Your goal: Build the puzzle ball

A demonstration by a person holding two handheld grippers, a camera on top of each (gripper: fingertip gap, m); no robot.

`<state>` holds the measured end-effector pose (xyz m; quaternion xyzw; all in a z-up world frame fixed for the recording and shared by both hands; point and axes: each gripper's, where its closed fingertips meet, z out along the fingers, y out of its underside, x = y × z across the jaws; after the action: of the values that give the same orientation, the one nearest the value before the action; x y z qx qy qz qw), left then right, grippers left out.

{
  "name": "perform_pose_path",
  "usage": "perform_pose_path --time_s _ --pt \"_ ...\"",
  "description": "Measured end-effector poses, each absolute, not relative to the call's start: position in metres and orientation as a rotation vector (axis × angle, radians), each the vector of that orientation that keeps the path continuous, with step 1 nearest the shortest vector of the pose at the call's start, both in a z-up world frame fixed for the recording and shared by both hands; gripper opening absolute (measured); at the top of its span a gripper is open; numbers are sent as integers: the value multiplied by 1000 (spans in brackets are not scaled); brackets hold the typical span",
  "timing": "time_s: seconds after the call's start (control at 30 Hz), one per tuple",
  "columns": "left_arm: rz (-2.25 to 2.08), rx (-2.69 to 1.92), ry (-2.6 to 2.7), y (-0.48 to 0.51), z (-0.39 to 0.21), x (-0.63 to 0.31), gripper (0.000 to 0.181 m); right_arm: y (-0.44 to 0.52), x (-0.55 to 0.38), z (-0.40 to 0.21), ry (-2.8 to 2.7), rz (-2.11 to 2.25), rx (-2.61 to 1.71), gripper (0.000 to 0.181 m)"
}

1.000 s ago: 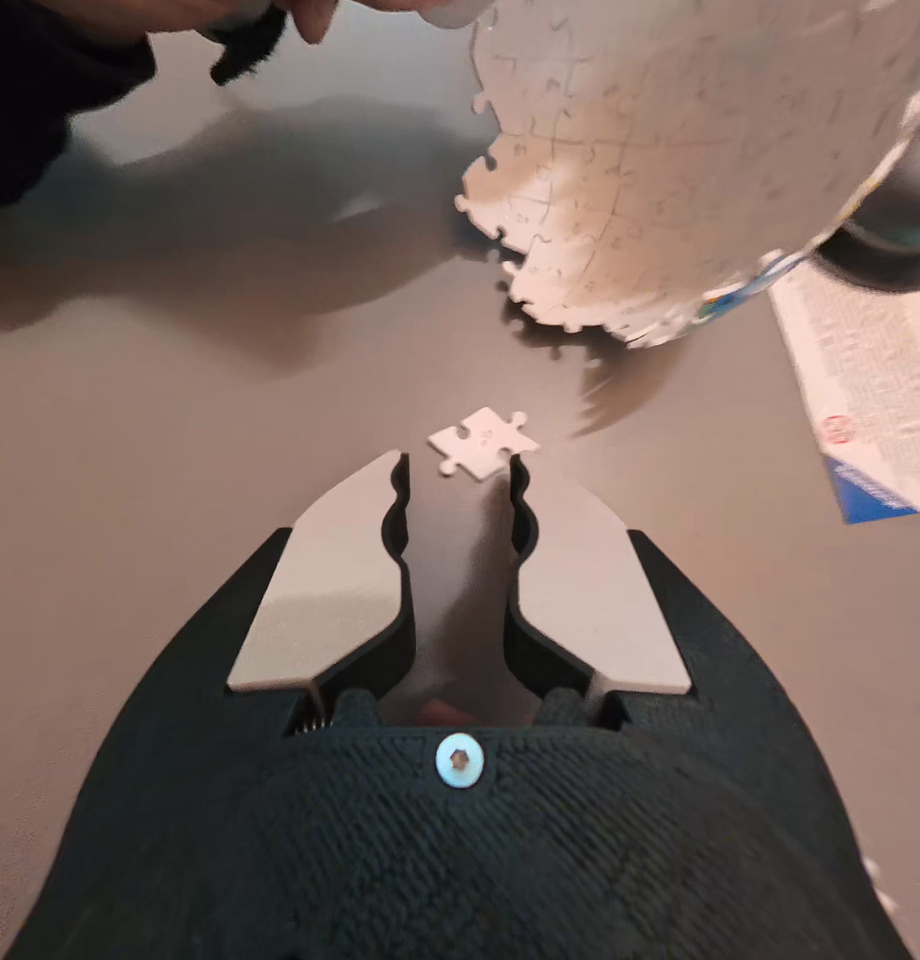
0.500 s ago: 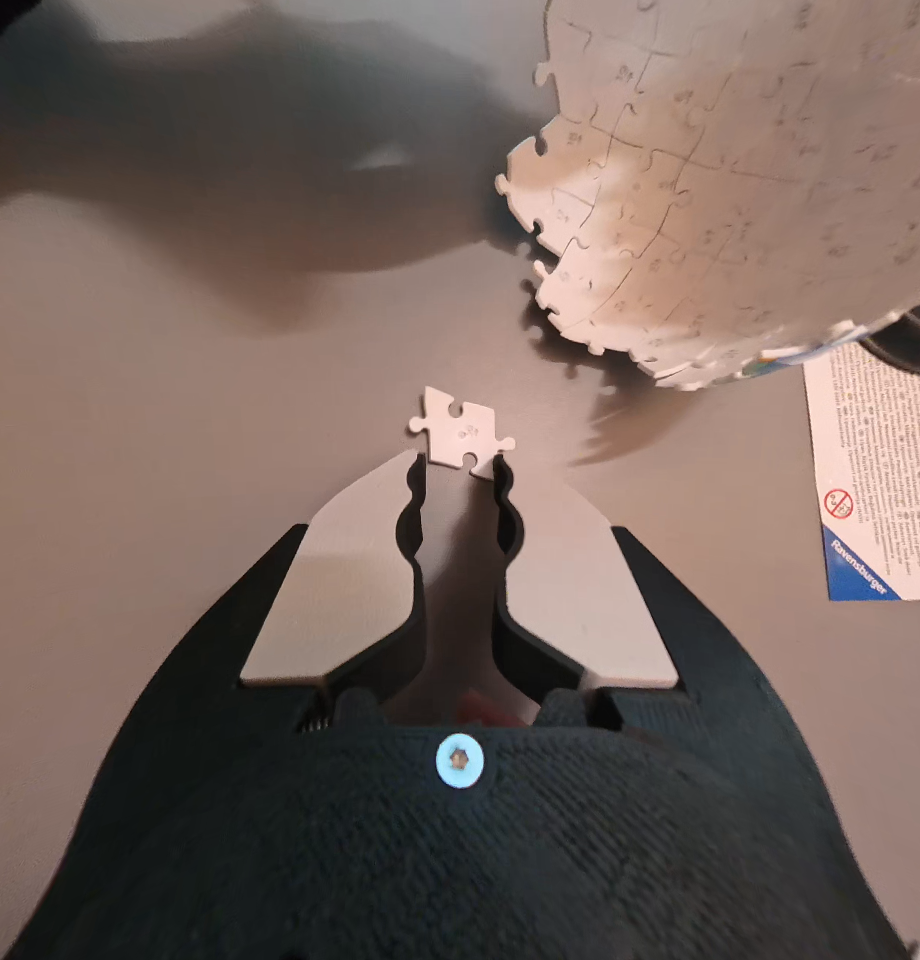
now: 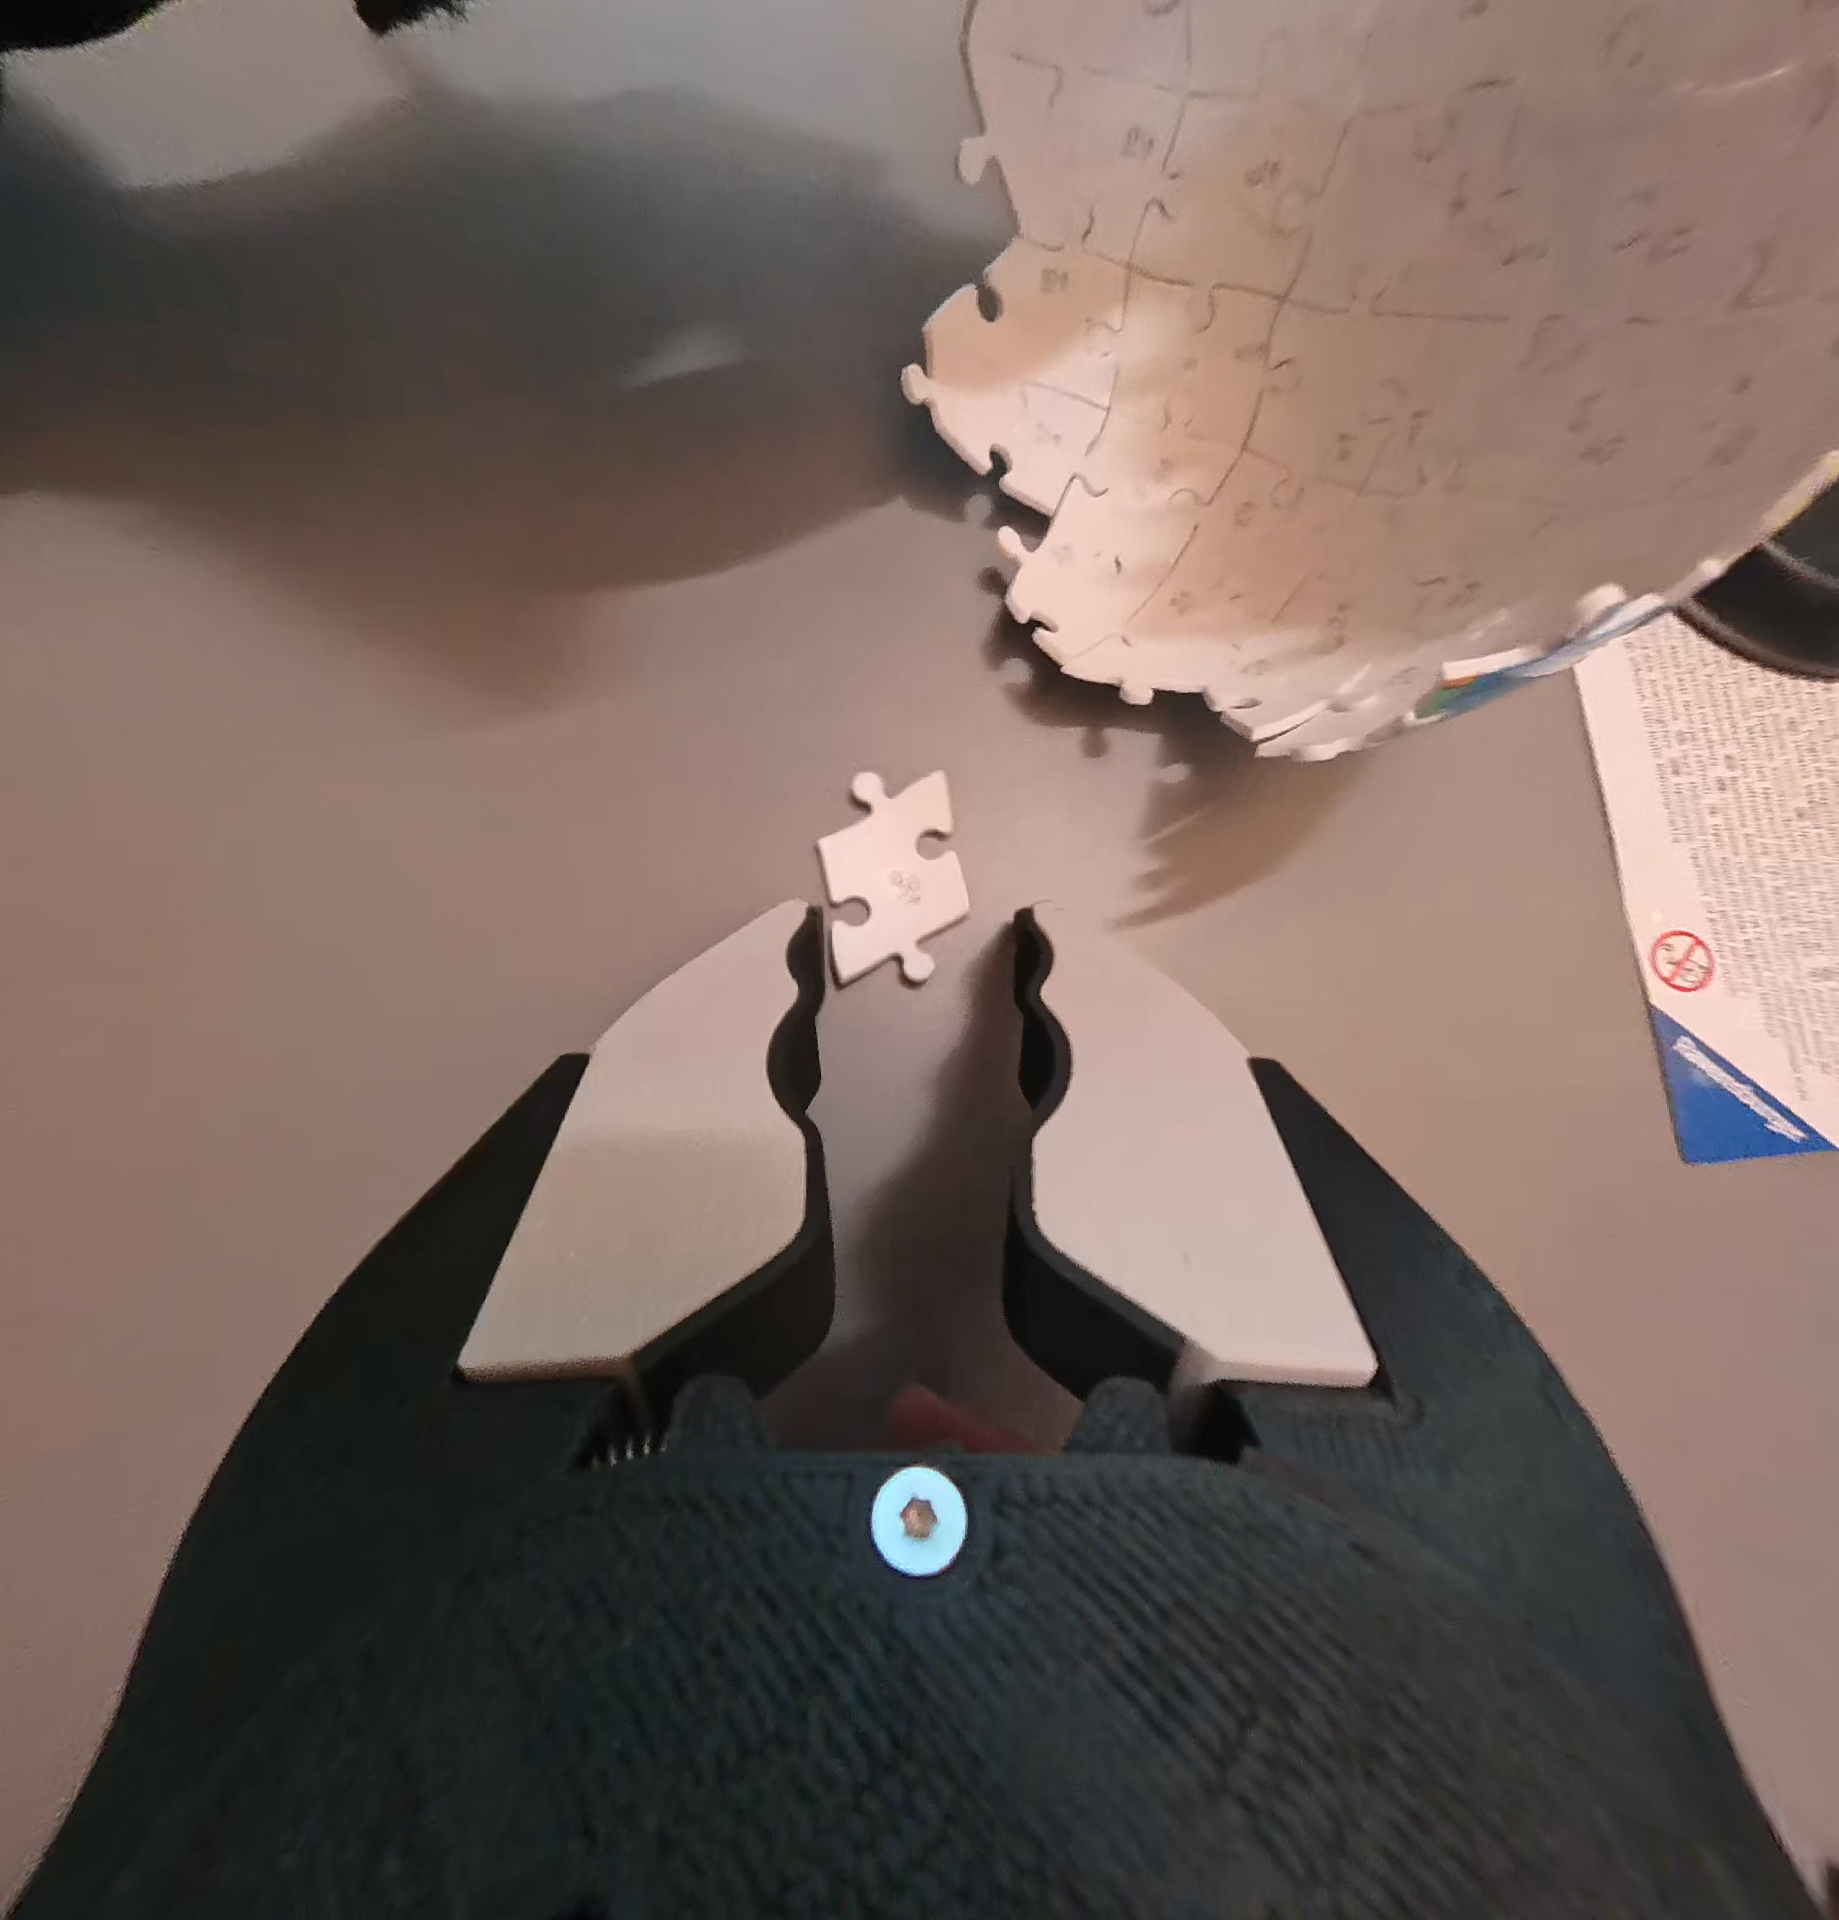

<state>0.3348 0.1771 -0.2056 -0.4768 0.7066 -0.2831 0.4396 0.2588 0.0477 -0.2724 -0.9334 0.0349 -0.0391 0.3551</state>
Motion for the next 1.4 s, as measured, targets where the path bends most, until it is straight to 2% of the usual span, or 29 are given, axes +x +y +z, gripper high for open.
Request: perform_pose_path --time_s 0.17,0.47,0.8,1.0,1.17,1.4 --pt "-703 -1186 1753 178 -206 334 2 49 254 -273 62 -87 -2411 27" --pt "-704 -1186 1752 177 -206 333 2 49 253 -272 -150 -136 -2443 26" --pt "-704 -1185 1753 177 -205 333 2 35 274 -260 -37 -124 -2421 25" --pt "-704 -1192 1753 178 -206 333 2 39 279 -266 -26 -111 -2409 27" --pt "-704 -1191 1753 177 -206 333 2 31 302 -269 33 -286 -2443 27" --pt "-704 -1189 1753 177 -206 333 2 30 272 -255 -40 -142 -2410 32"
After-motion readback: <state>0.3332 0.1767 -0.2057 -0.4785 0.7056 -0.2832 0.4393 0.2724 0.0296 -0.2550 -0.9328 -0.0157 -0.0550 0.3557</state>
